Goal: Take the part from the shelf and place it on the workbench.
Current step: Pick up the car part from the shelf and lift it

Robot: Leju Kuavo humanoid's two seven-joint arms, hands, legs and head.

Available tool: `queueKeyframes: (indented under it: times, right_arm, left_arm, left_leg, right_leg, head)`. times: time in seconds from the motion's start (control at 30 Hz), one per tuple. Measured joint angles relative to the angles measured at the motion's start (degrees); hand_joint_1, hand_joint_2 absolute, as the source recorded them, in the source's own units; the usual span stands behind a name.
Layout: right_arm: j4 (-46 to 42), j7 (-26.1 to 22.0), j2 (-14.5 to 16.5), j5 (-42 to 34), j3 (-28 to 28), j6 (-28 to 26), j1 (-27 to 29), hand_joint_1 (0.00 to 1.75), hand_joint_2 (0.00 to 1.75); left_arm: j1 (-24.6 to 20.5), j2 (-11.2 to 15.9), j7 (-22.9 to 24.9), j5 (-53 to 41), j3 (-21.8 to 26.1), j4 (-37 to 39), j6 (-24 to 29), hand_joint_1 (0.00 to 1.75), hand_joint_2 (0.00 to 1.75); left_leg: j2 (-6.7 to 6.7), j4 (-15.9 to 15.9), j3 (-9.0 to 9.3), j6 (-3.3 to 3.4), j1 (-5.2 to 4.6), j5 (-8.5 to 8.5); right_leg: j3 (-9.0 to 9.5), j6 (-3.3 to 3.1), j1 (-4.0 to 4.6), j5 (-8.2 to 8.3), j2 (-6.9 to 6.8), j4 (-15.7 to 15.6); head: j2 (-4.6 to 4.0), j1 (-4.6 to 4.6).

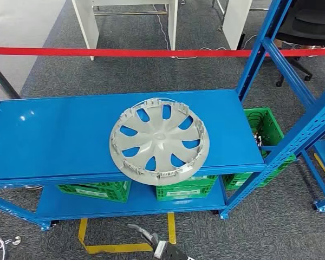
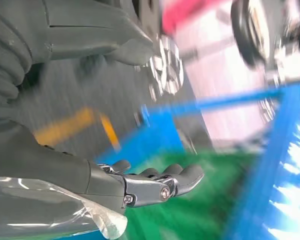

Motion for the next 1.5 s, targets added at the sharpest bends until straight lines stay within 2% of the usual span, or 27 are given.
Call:
queueKeyframes:
  times: [0.2, 0.37, 0.5, 0.63, 0.77, 0.97, 1.13, 1.5]
  right_arm:
    - [-6.38, 0.58, -0.74, 2.74, -0.02, -3.8, 0.27, 0.0, 1.75]
    - [-12.47, -0.34, -1.83, 12.03, -0.17, -16.38, 0.24, 0.0, 1.75]
    - [-18.1, -0.43, -2.13, 17.76, -0.17, -23.25, -0.52, 0.0, 1.75]
    - [-22.09, -0.37, -2.03, 27.22, -0.41, -30.95, -1.28, 0.0, 1.75]
    - [-24.67, 0.35, -0.96, 35.09, -2.52, -32.18, -1.05, 0.0, 1.75]
    - [-29.02, 0.88, 2.36, 51.26, -8.67, -32.39, -0.04, 0.0, 1.75]
    - [-31.21, 0.63, 4.24, 59.05, -12.39, -32.38, 0.91, 0.0, 1.75]
    - [-31.23, 0.06, 6.56, 72.18, -17.0, -32.36, 1.57, 0.0, 1.75]
  left_arm:
    - [0.0, 0.0, -0.4, 0.33, -0.19, 0.04, -0.02, 0.0, 0.0]
    - [0.02, 0.0, -0.93, 1.67, -0.16, 0.07, -0.61, 0.0, 0.0]
    - [0.02, 0.01, 0.35, 2.34, -0.1, 0.1, -1.51, 0.0, 0.0]
    - [-0.03, 0.02, 1.65, 2.33, -0.09, 0.12, -1.87, 0.0, 0.0]
    - [-0.08, 0.02, 2.37, 2.34, -0.09, 0.12, -1.92, 0.0, 0.0]
    - [-0.36, 0.04, 4.07, 2.13, -0.16, 0.12, -1.92, 0.0, 0.0]
    - [-0.69, 0.01, 4.65, 1.45, -0.38, 0.12, -2.19, 0.0, 0.0]
    - [-1.41, -0.04, 5.68, 0.15, -1.62, 0.12, -2.75, 0.0, 0.0]
  left_leg:
    - [0.0, 0.0, 0.0, 0.0, 0.01, 0.0]
    - [0.0, 0.0, 0.0, 0.0, 0.01, 0.0]
    - [0.0, 0.0, 0.0, 0.0, 0.0, 0.0]
    - [0.0, 0.0, 0.01, 0.0, 0.0, 0.0]
    - [0.0, 0.0, 0.0, 0.0, 0.01, 0.0]
    - [0.0, 0.0, 0.01, 0.0, 0.01, 0.0]
    - [0.0, 0.0, 0.0, 0.0, 0.0, 0.01]
    - [0.0, 0.0, 0.0, 0.0, 0.0, 0.0]
  right_leg:
    - [-0.01, 0.0, 0.01, 0.0, -0.01, 0.0]
    - [0.0, 0.0, 0.01, 0.0, 0.02, 0.01]
    - [0.0, 0.0, 0.0, 0.0, 0.0, 0.01]
    - [0.0, -0.01, 0.0, 0.01, 0.0, 0.01]
    - [0.0, -0.01, 0.01, 0.01, 0.0, 0.01]
    - [0.0, -0.01, 0.01, 0.01, 0.0, 0.01]
    - [0.0, -0.01, 0.0, 0.01, 0.01, 0.01]
    - [0.0, -0.01, 0.01, 0.01, 0.01, 0.01]
  head:
    - [0.0, -0.01]
    - [0.0, -0.01]
    - [0.0, 0.0]
    - [0.0, -0.03]
    - [0.0, -0.05]
    - [0.0, -0.05]
    - [0.0, -0.06]
    - [0.0, -0.04]
